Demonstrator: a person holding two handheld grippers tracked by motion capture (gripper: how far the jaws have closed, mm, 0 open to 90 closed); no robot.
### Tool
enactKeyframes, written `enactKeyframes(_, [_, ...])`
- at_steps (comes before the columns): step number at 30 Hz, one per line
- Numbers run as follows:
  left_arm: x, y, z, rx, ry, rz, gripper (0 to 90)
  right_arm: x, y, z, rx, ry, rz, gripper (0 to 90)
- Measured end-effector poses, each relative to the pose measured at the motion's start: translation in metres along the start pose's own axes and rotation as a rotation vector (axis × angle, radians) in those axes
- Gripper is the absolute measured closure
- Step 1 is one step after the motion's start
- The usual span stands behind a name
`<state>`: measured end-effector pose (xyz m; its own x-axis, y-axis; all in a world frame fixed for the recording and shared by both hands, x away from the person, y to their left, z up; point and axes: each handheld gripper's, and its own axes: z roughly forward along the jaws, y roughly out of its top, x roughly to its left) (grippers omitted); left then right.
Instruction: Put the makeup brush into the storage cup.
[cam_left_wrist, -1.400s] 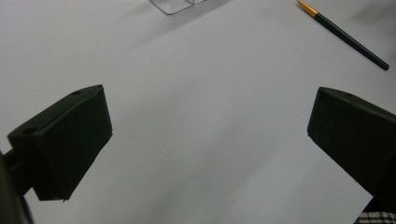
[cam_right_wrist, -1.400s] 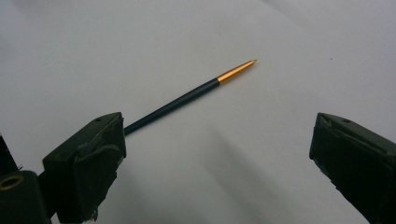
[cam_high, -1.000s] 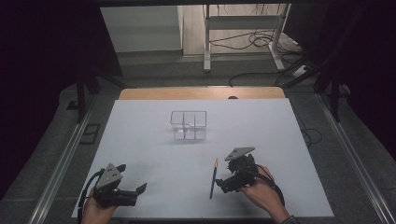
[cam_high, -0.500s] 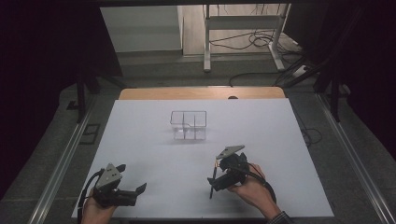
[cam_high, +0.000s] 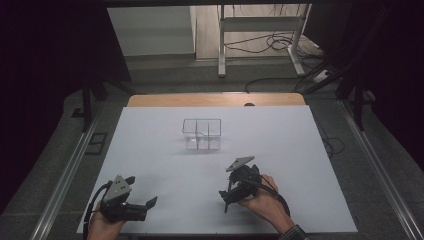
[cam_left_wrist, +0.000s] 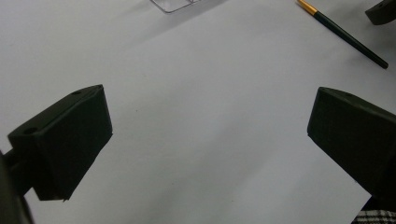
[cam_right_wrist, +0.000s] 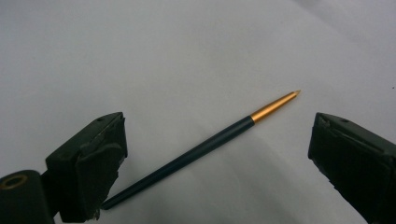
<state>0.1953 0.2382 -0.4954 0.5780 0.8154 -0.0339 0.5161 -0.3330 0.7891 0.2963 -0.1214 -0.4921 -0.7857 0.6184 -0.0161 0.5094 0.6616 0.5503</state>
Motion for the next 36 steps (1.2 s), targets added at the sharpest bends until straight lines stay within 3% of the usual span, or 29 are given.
enactKeyframes(13, [0.000, 0.000, 0.001, 0.009, -0.001, 0.002, 0.2, -0.001, 0.001, 0.016, 0.044, -0.017, -0.010, 10.4])
enactKeyframes(22, [0.000, 0.000, 0.001, 0.008, -0.002, 0.002, 0.3, -0.003, 0.002, 0.025, 0.076, -0.035, -0.011, 22.0])
enactKeyframes(25, [-0.001, 0.000, 0.001, 0.007, -0.002, 0.001, 0.2, -0.004, 0.002, 0.026, 0.090, -0.033, -0.014, 29.6])
enactKeyframes(26, [-0.001, 0.000, 0.000, 0.006, -0.002, 0.002, 0.3, -0.006, 0.002, 0.026, 0.099, -0.019, -0.001, 35.9])
enactKeyframes(31, [-0.001, 0.000, 0.000, 0.005, -0.001, 0.004, 0.3, -0.013, 0.004, 0.020, 0.134, -0.007, -0.005, 81.1])
enactKeyframes(36, [-0.001, 0.000, 0.000, 0.004, 0.000, 0.003, 0.3, -0.014, 0.005, 0.020, 0.152, -0.001, -0.013, 82.7])
